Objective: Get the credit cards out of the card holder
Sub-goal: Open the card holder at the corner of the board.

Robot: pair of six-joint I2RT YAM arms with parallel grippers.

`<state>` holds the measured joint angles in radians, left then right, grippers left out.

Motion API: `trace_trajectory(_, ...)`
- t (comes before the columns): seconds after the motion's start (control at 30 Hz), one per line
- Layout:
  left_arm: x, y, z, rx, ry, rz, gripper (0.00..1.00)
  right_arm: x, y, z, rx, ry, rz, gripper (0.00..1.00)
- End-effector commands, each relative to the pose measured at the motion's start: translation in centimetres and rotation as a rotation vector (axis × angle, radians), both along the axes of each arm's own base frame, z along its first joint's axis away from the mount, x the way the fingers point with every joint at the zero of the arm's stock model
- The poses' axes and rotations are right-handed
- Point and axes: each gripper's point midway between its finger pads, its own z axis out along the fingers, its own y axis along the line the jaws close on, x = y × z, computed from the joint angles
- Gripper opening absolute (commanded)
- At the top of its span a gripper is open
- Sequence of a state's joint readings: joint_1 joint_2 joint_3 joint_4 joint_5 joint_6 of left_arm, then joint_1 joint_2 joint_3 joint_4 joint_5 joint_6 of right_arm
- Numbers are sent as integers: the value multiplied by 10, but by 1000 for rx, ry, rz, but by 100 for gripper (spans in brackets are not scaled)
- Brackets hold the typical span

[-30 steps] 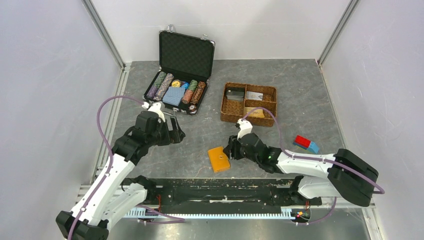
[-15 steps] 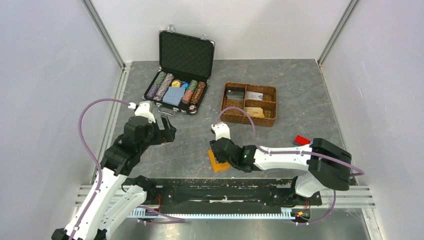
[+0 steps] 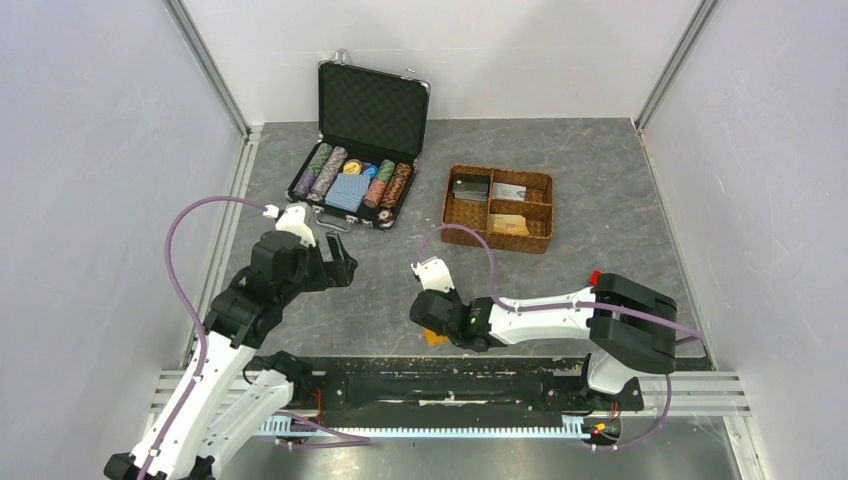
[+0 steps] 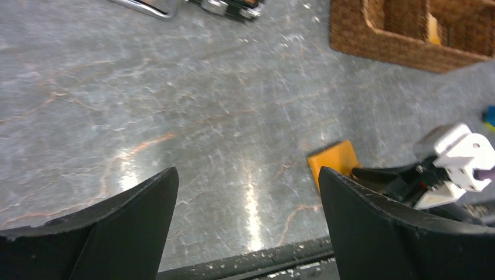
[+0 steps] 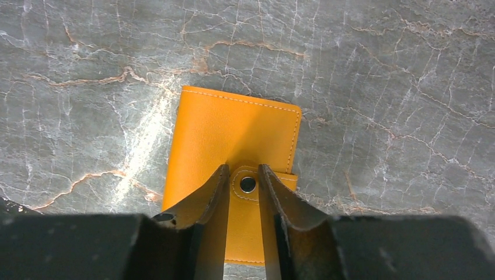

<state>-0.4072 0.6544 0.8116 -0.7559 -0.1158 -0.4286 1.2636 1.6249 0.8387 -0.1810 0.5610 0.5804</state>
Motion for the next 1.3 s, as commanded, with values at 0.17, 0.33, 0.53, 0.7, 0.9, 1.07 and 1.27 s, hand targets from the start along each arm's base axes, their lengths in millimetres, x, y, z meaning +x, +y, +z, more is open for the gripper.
trace_trajectory(0.17,-25,-68,-14,-301,199,-216,83,-4,-3,-2,23,-3,-26,4)
trace_trajectory(0.33,-30,-84,-46,-385,285,-215,82,-1,2,9,73,-29,-21,0)
trace_trajectory(0.53,-35,-109,-80,-484,359,-231,78,0,9,29,225,-58,-7,0)
trace_trajectory(0.7,-41,-133,-100,-511,401,-288,71,-3,4,31,362,-45,-14,0)
trace_trajectory(0.9,-48,-177,-100,-534,377,-420,60,-3,-2,28,455,-19,-37,0)
trace_trajectory(1.07,-48,-198,-114,-556,384,-465,47,-4,-3,28,507,-5,-47,0)
trace_trajectory(1.27,-49,-205,-145,-564,440,-442,38,-8,-6,28,562,7,-55,0)
